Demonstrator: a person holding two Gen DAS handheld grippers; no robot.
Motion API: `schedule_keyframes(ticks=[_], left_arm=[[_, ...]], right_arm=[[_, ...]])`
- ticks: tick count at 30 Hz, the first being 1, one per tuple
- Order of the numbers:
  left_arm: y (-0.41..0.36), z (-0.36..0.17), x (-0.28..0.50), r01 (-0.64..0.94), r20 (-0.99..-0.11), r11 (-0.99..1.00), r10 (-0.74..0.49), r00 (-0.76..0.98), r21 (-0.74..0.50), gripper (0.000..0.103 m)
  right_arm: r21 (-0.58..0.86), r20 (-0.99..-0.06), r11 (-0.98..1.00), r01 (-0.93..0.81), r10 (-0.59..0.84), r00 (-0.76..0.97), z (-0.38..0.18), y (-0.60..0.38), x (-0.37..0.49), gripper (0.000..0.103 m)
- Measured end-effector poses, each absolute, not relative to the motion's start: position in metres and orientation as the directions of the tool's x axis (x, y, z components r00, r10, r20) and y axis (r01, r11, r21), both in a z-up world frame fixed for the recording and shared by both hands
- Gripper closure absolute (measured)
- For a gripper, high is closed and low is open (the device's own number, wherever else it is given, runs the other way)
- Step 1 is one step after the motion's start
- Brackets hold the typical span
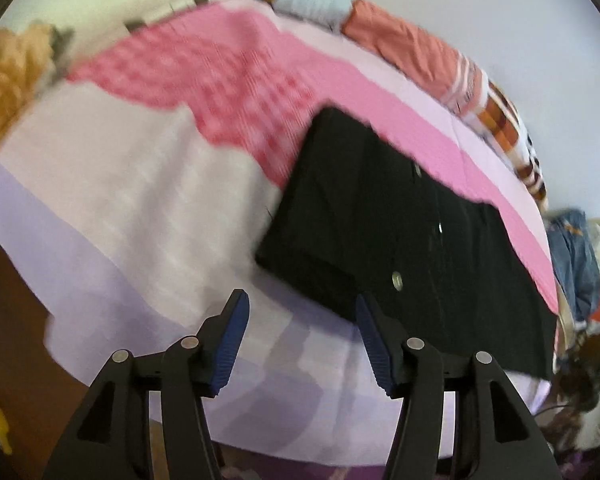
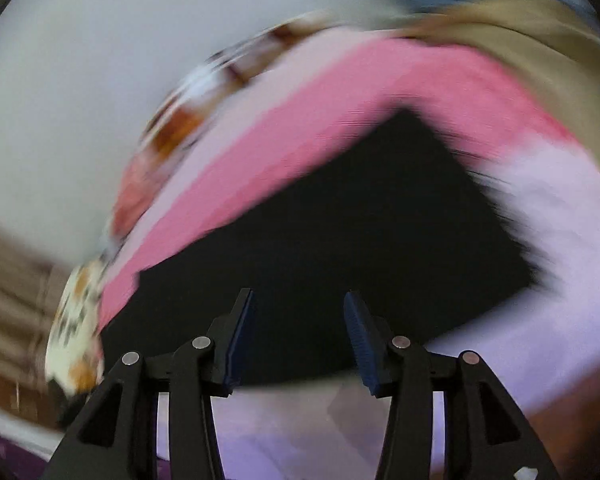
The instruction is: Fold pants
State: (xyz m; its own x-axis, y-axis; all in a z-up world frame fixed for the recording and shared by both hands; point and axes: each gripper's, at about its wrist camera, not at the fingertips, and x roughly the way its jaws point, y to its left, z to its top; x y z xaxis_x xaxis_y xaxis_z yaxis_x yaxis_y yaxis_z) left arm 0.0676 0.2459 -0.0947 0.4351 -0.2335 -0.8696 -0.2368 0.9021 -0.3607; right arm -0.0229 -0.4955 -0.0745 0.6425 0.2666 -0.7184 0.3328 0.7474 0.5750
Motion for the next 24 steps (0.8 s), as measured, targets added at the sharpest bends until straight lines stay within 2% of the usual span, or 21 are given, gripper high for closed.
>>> schedule_keyframes(ticks=[2,4,12,13,14,15,16,17,21,24], left_arm=[[0.235,-0.1,0.068,-0.21,-0.876,0.911,-0.247,0.413,-0.356,0.046],[0.226,-0.101,0.069,-0.184,-0.874,0.917,-0.253,0.414,-0.353,0.046],[0.215,-0.097,0.076,-0.14,-0.84,0.903,-0.308,0.446,-0.406,0.047],[0.215,-0.096,0.075,-0.136,-0.842,0.91,-0.294,0.452,-0.391,0.05],[0.215,-0.096,0.075,-0.14,-0.847,0.915,-0.282,0.451,-0.379,0.057],[0.216,-0.097,0.075,-0.146,-0.851,0.916,-0.276,0.447,-0.374,0.065],[0.219,-0.098,0.075,-0.155,-0.852,0.913,-0.277,0.445,-0.378,0.069],[0.224,-0.099,0.075,-0.165,-0.848,0.905,-0.286,0.446,-0.392,0.073],[0.232,-0.1,0.076,-0.168,-0.836,0.882,-0.334,0.436,-0.44,0.074],[0.229,-0.101,0.077,-0.144,-0.83,0.875,-0.37,0.417,-0.462,0.074]], right_arm=[[0.594,-0.719,0.679,0.432,0.206,0.664,-0.091,-0.524,-0.059,0.059],[0.67,-0.669,0.586,0.456,0.211,0.713,-0.103,-0.538,-0.079,0.059],[0.77,-0.578,0.491,0.407,0.269,0.77,-0.118,-0.537,-0.07,0.06],[0.774,-0.574,0.492,0.399,0.278,0.77,-0.117,-0.535,-0.066,0.065],[0.778,-0.568,0.493,0.39,0.288,0.771,-0.115,-0.532,-0.065,0.074],[0.768,-0.577,0.511,0.386,0.291,0.764,-0.114,-0.528,-0.063,0.078],[0.748,-0.597,0.536,0.392,0.285,0.75,-0.111,-0.525,-0.06,0.084],[0.726,-0.619,0.56,0.4,0.277,0.735,-0.109,-0.521,-0.058,0.087],[0.718,-0.626,0.57,0.399,0.281,0.727,-0.109,-0.517,-0.056,0.088],[0.759,-0.595,0.526,0.384,0.32,0.737,-0.109,-0.517,-0.055,0.087]])
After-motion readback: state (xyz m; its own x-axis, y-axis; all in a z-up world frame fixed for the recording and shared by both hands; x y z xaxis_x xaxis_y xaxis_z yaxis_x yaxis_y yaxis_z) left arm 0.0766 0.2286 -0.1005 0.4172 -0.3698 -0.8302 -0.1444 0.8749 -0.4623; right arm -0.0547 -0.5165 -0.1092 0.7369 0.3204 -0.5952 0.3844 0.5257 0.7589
